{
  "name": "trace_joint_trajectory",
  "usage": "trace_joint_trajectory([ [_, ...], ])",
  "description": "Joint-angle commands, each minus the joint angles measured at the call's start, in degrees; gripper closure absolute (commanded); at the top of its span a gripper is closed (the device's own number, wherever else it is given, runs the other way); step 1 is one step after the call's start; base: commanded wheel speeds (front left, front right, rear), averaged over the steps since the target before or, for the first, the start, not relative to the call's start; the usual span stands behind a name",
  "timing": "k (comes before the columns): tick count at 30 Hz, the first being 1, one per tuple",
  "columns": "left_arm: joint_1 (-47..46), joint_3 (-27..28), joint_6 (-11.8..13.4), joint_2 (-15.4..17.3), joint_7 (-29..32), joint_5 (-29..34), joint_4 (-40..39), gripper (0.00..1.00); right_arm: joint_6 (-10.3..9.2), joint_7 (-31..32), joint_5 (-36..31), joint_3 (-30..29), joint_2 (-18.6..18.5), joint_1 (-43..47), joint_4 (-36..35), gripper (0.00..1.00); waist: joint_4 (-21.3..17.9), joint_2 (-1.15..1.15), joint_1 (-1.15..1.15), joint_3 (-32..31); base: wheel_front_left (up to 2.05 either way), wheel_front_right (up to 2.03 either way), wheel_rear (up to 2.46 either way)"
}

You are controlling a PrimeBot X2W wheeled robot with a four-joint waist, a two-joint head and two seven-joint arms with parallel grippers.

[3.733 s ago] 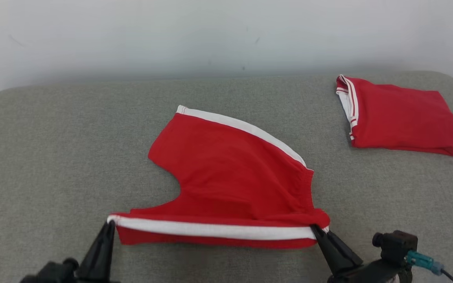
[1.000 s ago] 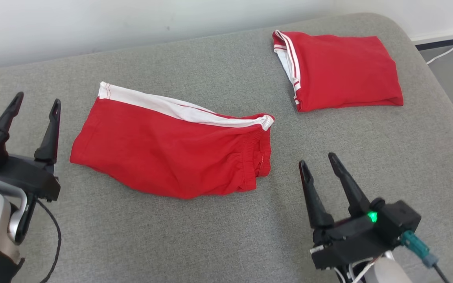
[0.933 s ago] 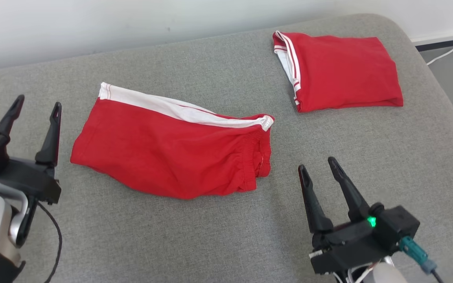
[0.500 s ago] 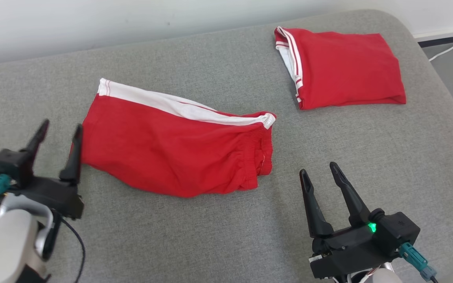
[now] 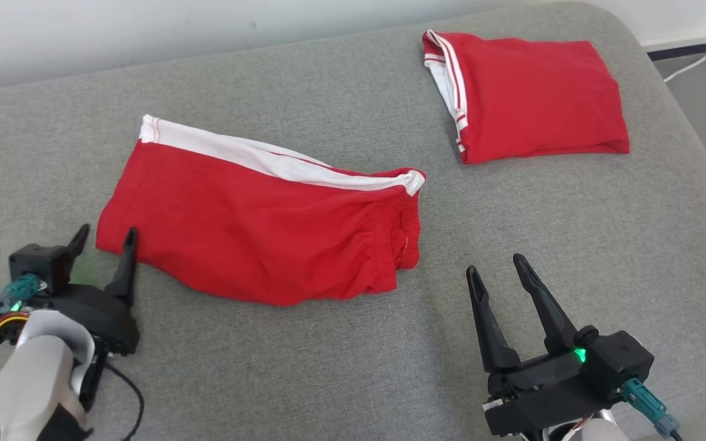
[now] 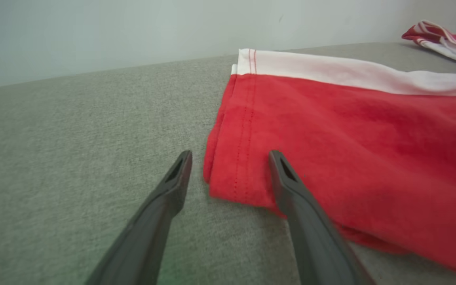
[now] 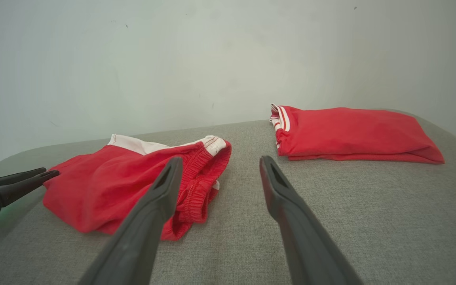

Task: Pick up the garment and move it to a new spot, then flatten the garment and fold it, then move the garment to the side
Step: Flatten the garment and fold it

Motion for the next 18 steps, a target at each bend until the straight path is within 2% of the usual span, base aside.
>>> trace_joint_trajectory([
  [1, -0.71, -0.12, -0.41, 0.22, -0.18, -0.29, 1.26, 0.0, -0.01, -0.04, 0.19, 0.22, -0.17, -0.14, 0.18, 0.0, -0.37, 0.0, 0.0, 0.19, 0.0, 0.0, 0.0],
  [9, -3.02, -1.17, -2.16, -1.47, -0.02, -1.12, 8.8, 0.0, -0.01, -0.04, 0.45, 1.06, 0.15, -0.6, 0.97, 0.0, -1.31, 0.0, 0.0, -0.04, 0.0, 0.0, 0.0],
  [10, -3.34, -1.3, -2.38, -1.74, -0.03, -1.15, 9.5, 0.11, -0.01, -0.04, 0.5, 1.11, 0.14, -0.59, 1.12, 0.0, -1.34, 0.0, 0.0, -0.15, 0.0, 0.0, 0.0],
  [12, -3.72, -1.5, -2.52, -2.17, -0.07, -1.16, 10.46, 0.94, -0.01, -0.04, 0.59, 1.21, 0.1, -0.57, 1.38, 0.0, -1.4, 0.0, 0.0, -0.39, 0.0, 0.0, 0.0],
  [13, -3.93, -1.63, -2.7, -2.22, -0.11, -1.11, 10.98, 1.0, -0.01, -0.04, 0.66, 1.29, 0.04, -0.62, 1.48, 0.0, -1.4, 0.0, 0.0, -0.5, 0.0, 0.0, 0.0],
  [18, -4.43, -1.86, -2.88, -2.46, -0.27, -0.32, 10.99, 1.0, -0.01, -0.04, 0.82, 1.61, 0.06, 0.01, 1.8, 0.0, -0.66, 0.0, 0.0, -1.92, 0.0, 0.0, 0.0],
])
